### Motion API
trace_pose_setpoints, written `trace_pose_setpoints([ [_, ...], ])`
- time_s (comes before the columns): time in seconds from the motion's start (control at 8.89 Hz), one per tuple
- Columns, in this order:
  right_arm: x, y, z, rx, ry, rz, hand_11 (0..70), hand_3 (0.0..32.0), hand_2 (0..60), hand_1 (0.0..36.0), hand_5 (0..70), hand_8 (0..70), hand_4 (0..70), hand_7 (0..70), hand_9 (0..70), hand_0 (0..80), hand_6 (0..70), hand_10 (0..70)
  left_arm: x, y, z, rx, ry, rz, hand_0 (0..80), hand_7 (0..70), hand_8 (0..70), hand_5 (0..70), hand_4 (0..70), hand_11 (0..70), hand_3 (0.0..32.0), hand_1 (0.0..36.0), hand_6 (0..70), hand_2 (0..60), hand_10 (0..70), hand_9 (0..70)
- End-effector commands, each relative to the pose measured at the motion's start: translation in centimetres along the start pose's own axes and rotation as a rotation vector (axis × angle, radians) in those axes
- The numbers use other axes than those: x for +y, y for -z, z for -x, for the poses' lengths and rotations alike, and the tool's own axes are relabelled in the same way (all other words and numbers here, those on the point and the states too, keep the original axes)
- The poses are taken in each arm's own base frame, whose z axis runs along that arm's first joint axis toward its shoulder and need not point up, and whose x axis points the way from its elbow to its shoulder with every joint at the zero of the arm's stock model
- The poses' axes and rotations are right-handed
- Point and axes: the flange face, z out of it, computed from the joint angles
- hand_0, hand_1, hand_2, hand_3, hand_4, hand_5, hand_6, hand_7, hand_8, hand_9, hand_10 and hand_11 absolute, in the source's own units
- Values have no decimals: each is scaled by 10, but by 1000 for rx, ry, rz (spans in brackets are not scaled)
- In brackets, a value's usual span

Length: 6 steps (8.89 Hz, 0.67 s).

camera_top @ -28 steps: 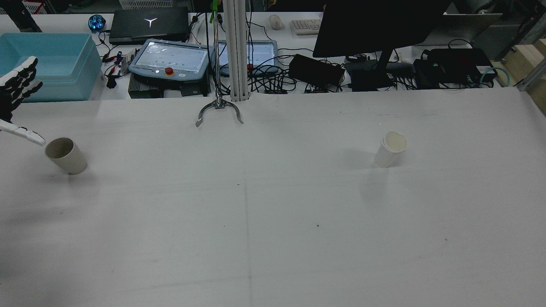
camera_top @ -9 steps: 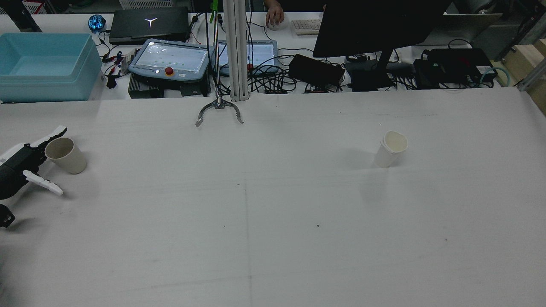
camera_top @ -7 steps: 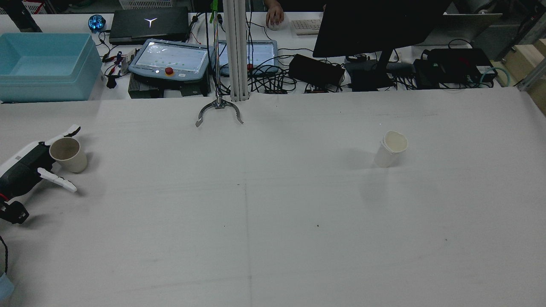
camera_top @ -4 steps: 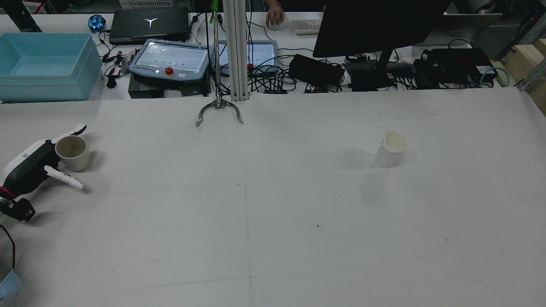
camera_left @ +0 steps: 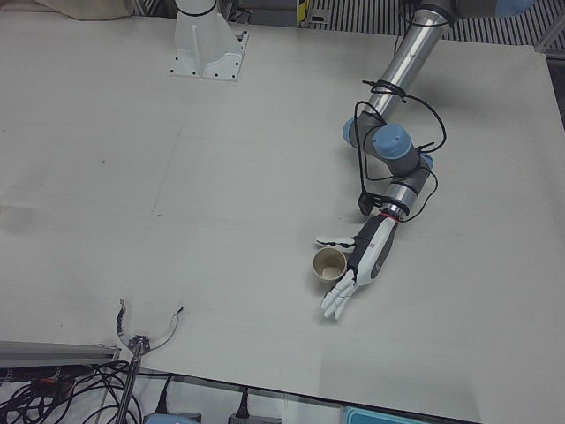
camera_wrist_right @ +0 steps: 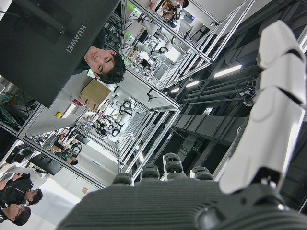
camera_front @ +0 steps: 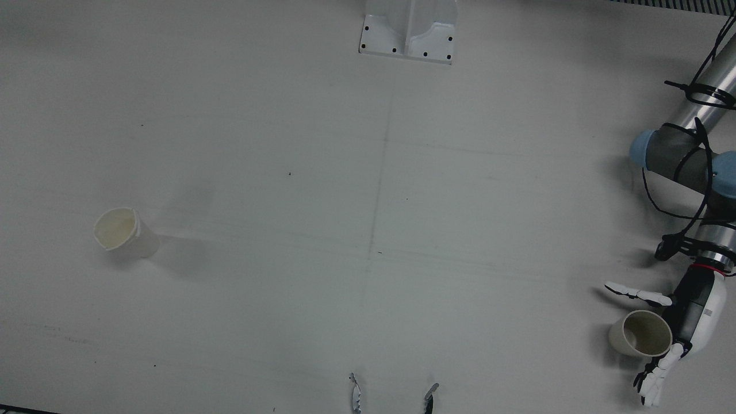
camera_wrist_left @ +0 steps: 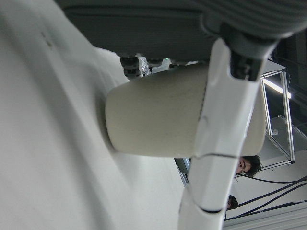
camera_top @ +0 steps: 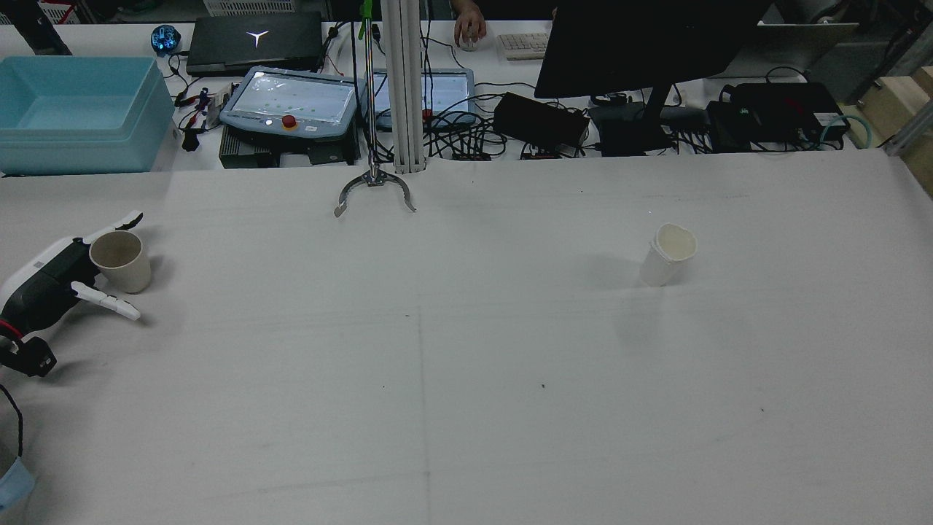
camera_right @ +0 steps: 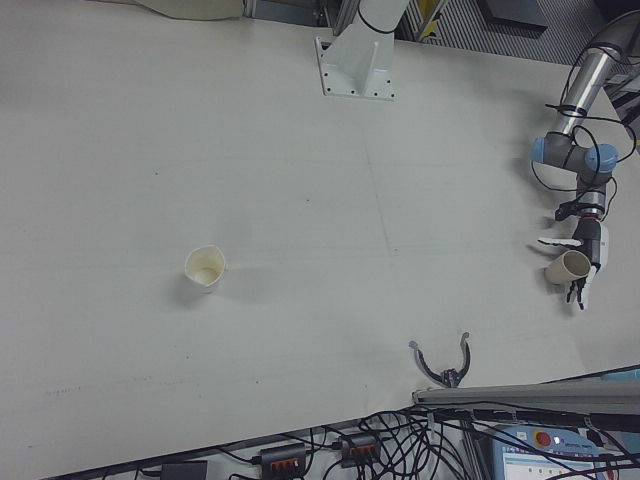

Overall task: Pour water
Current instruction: 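Close the left hand fingers around the white paper cup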

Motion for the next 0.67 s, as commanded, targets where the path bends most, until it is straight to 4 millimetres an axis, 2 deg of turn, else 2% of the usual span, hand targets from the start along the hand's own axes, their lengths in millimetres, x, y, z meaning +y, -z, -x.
trace_pose_setpoints([
  [0.0, 0, -1, 0, 0, 0, 1, 0, 6, 152, 139, 54, 44, 15, 70, 26, 465, 107, 0, -1, 2, -1, -8, 19, -20, 800, 157, 47, 5, 369, 184, 0, 360, 136, 0, 92, 17],
  [0.11, 0, -1, 0, 0, 0, 1, 0, 4, 150, 136, 54, 45, 15, 68, 27, 464, 109, 0, -1, 2, -1, -8, 18, -21, 800, 196, 49, 700, 575, 205, 0, 360, 150, 0, 111, 25],
  [0.22, 0, -1, 0, 0, 0, 0, 0, 6, 155, 137, 55, 46, 15, 70, 29, 464, 111, 0, -2, 3, -1, -11, 16, -26, 800, 174, 48, 700, 659, 212, 0, 360, 143, 6, 118, 20],
  [0.34, 0, -1, 0, 0, 0, 1, 0, 6, 156, 136, 54, 44, 16, 71, 25, 464, 111, 0, -1, 2, -1, -11, 16, -28, 800, 168, 53, 700, 700, 215, 0, 360, 143, 146, 123, 19],
  [0.45, 0, -1, 0, 0, 0, 0, 0, 8, 157, 136, 54, 42, 15, 69, 22, 462, 110, 0, -3, 4, -1, -15, 31, -46, 800, 205, 62, 700, 700, 223, 0, 360, 159, 396, 130, 28],
  [0.56, 0, -1, 0, 0, 0, 1, 0, 10, 156, 135, 54, 43, 14, 71, 23, 463, 110, 0, -3, 4, -4, -14, 39, -56, 800, 321, 95, 700, 700, 238, 0, 360, 230, 600, 141, 81],
])
